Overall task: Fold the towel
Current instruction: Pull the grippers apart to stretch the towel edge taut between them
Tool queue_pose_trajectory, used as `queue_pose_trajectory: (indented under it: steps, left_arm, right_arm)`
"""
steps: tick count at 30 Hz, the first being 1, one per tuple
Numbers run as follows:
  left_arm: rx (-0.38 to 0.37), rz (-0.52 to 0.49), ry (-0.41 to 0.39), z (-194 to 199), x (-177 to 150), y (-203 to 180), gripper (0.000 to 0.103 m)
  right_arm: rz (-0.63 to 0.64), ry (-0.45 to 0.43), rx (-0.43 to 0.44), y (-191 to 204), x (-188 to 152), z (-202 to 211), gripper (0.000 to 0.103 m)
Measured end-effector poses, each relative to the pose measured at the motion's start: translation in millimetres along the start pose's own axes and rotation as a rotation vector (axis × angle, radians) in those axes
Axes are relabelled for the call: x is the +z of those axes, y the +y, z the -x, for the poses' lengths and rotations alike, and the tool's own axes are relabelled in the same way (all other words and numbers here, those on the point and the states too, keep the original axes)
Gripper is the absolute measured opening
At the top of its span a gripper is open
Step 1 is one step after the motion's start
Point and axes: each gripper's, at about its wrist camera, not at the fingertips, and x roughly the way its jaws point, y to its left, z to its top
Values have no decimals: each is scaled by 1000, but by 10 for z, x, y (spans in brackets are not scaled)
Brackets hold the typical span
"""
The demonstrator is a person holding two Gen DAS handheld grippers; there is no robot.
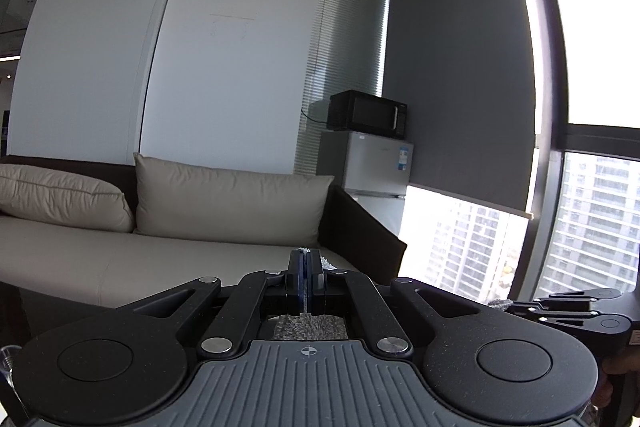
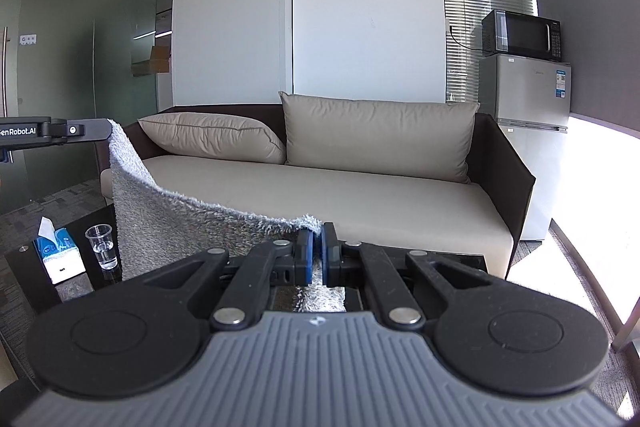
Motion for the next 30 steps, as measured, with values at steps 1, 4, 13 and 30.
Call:
queue_pose_trajectory:
  steps: [1, 4, 13, 30]
  left_arm:
    - [3, -6, 6, 12, 72, -12, 1]
    - [8, -20, 13, 70, 182, -38, 1]
    - [31, -2, 62, 155, -90, -14, 2]
    - [114, 22, 287, -691, -1259, 467, 2]
  right_arm:
    - [2, -2, 0, 2, 48, 19, 4]
    - [-4, 9, 11, 8, 194, 59, 4]
    - [-13, 68, 30, 54, 152, 100, 4]
    - [-96, 285, 48, -113, -824, -994, 4]
